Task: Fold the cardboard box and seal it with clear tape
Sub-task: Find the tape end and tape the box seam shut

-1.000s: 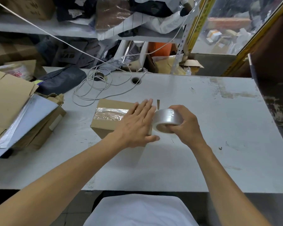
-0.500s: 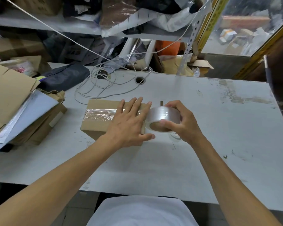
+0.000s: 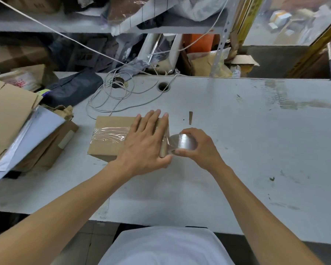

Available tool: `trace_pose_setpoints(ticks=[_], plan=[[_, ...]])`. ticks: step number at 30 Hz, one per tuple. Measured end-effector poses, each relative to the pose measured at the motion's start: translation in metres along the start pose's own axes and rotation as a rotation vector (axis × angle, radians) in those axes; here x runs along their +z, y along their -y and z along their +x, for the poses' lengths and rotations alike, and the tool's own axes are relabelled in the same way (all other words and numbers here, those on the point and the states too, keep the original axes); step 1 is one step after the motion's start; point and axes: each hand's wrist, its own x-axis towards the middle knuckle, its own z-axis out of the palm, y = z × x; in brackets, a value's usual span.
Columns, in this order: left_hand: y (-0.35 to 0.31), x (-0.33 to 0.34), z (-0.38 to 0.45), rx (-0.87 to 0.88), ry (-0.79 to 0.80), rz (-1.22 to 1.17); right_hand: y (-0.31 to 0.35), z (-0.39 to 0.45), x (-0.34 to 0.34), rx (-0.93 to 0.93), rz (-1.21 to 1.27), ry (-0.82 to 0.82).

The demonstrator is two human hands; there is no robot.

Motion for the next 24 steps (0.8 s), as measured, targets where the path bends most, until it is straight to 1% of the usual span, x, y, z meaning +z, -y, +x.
trace_pose_setpoints(ticks=[3,4,5,7,8,9,10,11,13,14,17,18,19,21,22,24], plan=[[0.000,0.001,0.001,-0.005,0.014,0.021,-0.005,-0.002,-0.007,0.030,0.033,0.066],[0.000,0.001,0.001,-0.003,0.016,0.026,-0.009,-0.003,-0.013,0.041,0.065,0.058],[0.001,0.001,0.001,-0.001,0.015,0.029,-0.015,-0.003,-0.020,0.053,0.095,0.001],[0.001,0.001,0.001,-0.001,0.015,0.036,-0.032,-0.002,-0.033,0.115,0.115,-0.214],[0.001,0.001,0.001,-0.003,0.016,0.043,-0.042,0.000,-0.038,0.174,0.073,-0.310],[0.001,0.001,0.001,-0.004,0.017,0.050,-0.051,0.001,-0.041,0.245,0.001,-0.349],[0.001,0.001,0.001,-0.004,0.017,0.053,-0.060,0.003,-0.042,0.314,-0.080,-0.321],[0.001,0.001,0.001,-0.003,0.018,0.055,-0.069,0.003,-0.041,0.363,-0.168,-0.244],[0.000,0.001,0.001,-0.001,0.022,0.060,-0.081,0.002,-0.034,0.390,-0.335,-0.084],[0.000,0.000,0.001,-0.001,0.024,0.063,-0.084,0.001,-0.030,0.381,-0.387,-0.046],[0.001,0.000,0.000,-0.001,0.019,0.069,-0.088,-0.001,-0.027,0.370,-0.456,-0.030],[0.001,0.000,0.000,0.003,0.020,0.071,-0.086,-0.002,-0.029,0.400,-0.429,-0.038],[0.002,-0.001,0.000,0.005,0.023,0.072,-0.082,-0.004,-0.034,0.439,-0.346,-0.065],[0.005,-0.001,-0.001,-0.007,0.020,0.067,-0.064,-0.009,-0.045,0.473,-0.097,-0.154],[0.005,-0.001,-0.001,-0.012,0.018,0.068,-0.049,-0.012,-0.049,0.440,-0.001,-0.202],[0.005,-0.002,0.000,-0.013,0.015,0.064,-0.014,-0.019,-0.048,0.331,0.098,-0.255]])
